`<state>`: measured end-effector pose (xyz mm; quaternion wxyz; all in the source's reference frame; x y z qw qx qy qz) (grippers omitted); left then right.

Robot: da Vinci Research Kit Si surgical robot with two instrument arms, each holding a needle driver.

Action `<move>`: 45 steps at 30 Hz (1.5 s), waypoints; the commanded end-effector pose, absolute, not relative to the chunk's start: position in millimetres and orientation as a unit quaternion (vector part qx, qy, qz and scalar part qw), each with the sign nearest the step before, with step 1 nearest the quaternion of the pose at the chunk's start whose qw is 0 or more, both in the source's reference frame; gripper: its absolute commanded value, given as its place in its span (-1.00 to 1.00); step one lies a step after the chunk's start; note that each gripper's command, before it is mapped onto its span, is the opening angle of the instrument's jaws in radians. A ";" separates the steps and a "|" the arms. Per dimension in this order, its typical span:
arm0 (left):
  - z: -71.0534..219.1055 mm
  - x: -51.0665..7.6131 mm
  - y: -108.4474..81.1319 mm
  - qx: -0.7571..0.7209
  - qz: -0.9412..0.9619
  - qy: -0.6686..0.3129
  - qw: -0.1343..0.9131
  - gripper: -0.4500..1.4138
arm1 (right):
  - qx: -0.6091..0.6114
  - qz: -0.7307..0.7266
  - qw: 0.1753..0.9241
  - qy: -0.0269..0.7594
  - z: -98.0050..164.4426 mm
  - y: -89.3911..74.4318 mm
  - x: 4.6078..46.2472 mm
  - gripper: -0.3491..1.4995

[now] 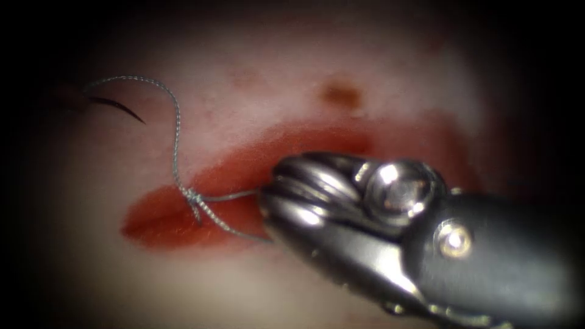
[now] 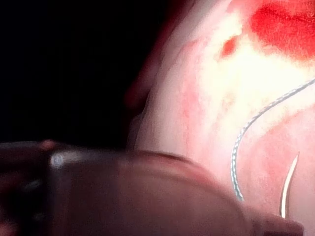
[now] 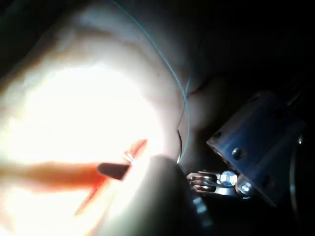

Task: Wound Closure
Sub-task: Pull the suture end out of the loop.

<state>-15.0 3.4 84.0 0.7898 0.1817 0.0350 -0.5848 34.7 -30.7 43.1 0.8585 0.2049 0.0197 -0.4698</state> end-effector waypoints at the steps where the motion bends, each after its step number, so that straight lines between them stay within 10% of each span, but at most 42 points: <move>1: 83.7 -15.3 4.7 0.181 -0.586 0.032 0.789 -1.00 | 0.207 -0.430 0.878 0.049 41.6 -31.0 35.9 -0.46; 8: 83.6 -15.3 4.7 0.181 -0.586 0.032 0.789 -1.00 | 0.167 -0.226 0.940 0.192 39.3 -32.8 34.4 -0.87; 12: 83.6 -15.2 4.7 0.181 -0.586 0.032 0.789 -1.00 | 0.100 -0.194 0.951 0.220 39.1 -34.3 33.9 -0.75; 15: 83.6 -15.2 4.7 0.181 -0.586 0.032 0.789 -1.00 | 0.078 -0.194 0.953 0.218 39.3 -35.2 33.8 -0.58; 22: 83.6 -15.3 4.7 0.181 -0.586 0.032 0.789 -1.00 | -0.055 -0.253 0.952 0.163 40.9 -37.5 34.8 -0.89; 26: 83.6 -15.3 4.7 0.181 -0.586 0.032 0.789 -1.00 | -0.094 -0.262 0.951 0.136 41.5 -37.0 35.8 -0.69; 32: 83.6 -15.2 4.7 0.181 -0.586 0.032 0.789 -1.00 | -0.174 -0.279 0.940 0.090 43.5 -35.9 38.3 0.16; 45: 83.6 -15.2 4.7 0.181 -0.586 0.032 0.789 -1.00 | -0.148 -0.260 0.948 0.108 46.3 -34.8 38.8 0.13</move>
